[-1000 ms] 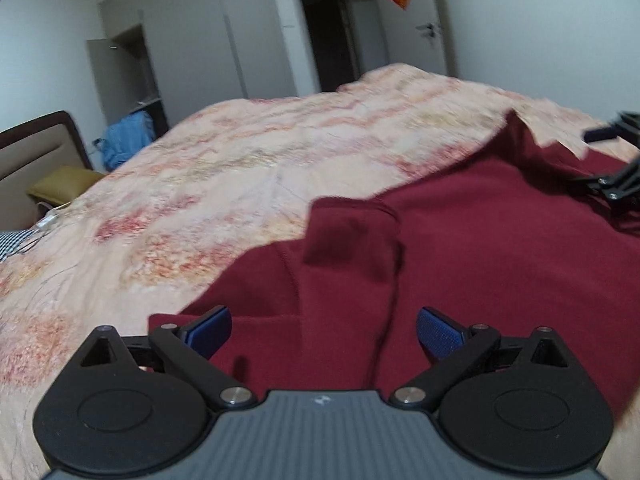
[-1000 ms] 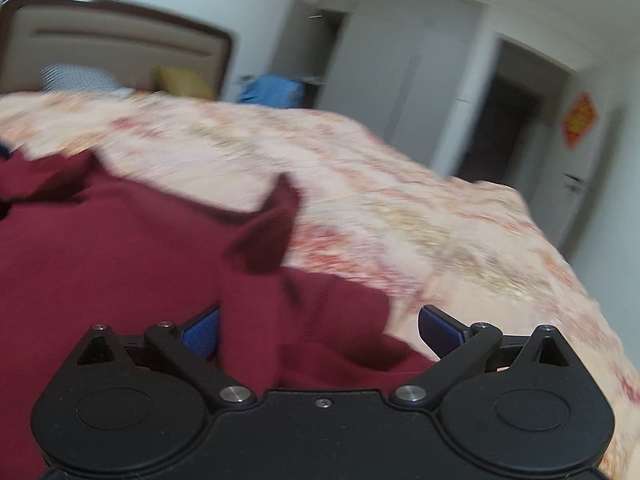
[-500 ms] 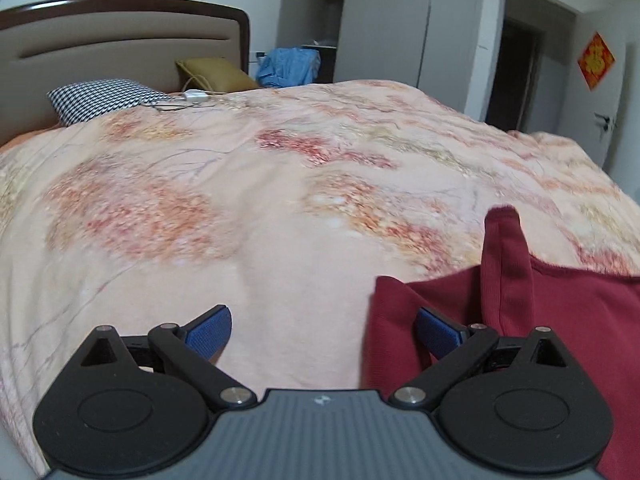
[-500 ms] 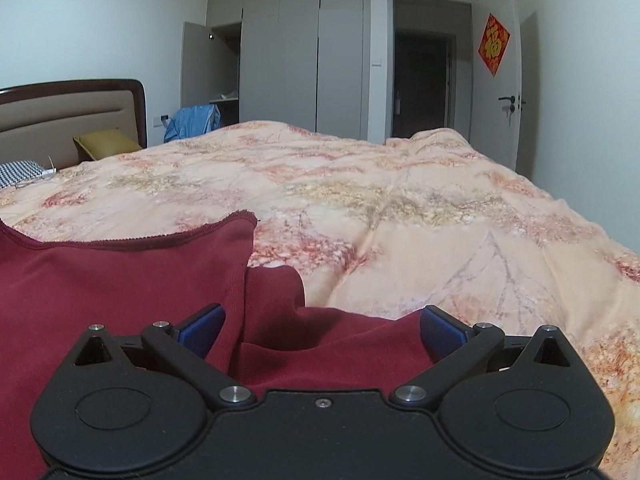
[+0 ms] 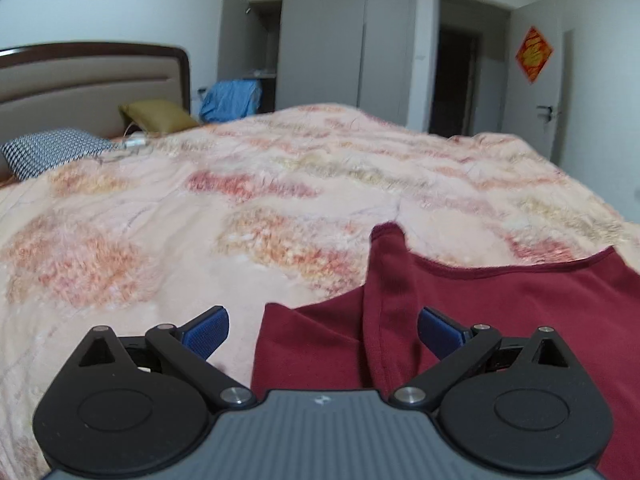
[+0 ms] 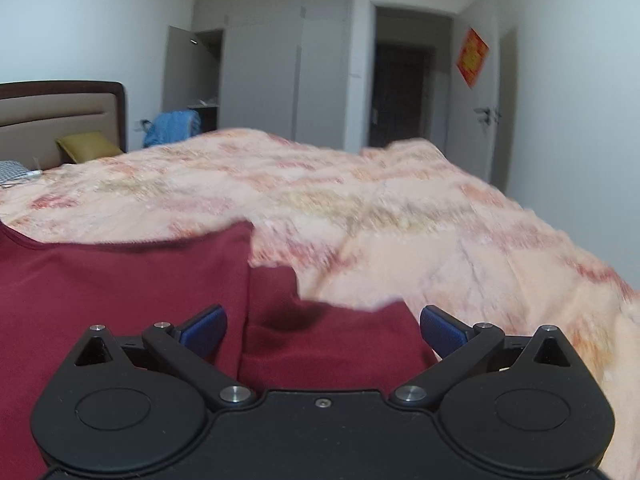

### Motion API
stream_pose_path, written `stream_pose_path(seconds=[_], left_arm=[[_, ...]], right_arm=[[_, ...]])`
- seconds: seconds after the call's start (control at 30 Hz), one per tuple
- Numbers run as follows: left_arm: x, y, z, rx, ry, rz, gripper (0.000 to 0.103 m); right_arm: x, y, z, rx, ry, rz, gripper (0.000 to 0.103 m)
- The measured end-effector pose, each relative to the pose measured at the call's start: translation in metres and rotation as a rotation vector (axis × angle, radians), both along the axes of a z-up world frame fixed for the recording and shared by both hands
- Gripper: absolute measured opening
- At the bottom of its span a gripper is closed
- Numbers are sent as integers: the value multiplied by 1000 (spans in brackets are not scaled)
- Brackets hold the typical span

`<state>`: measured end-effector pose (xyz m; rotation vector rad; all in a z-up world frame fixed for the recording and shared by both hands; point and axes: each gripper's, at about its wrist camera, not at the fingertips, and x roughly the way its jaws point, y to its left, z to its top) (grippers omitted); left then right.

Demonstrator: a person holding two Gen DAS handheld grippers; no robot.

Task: Fold small clothes

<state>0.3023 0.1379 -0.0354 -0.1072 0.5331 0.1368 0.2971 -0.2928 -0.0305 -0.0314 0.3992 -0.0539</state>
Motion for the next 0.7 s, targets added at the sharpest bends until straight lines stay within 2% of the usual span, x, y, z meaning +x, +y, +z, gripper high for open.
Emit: stream_pose_path(seconds=[0.1, 0.17, 0.3, 0.43, 0.7], left_arm=[[18, 14, -20, -57, 71, 76, 103], [18, 22, -29, -96, 63, 80, 103], [11, 20, -32, -56, 31, 60, 103], [9, 21, -33, -74, 25, 67, 103], [0, 13, -18, -95, 87, 113, 103]], right_arm=[[-1, -9, -10, 64, 9, -23, 103], [-1, -10, -13, 77, 5, -31, 102], [-1, -8, -18, 71, 5, -38, 103], [3, -11, -20, 87, 26, -31, 103], [2, -17, -22, 147, 29, -18, 103]])
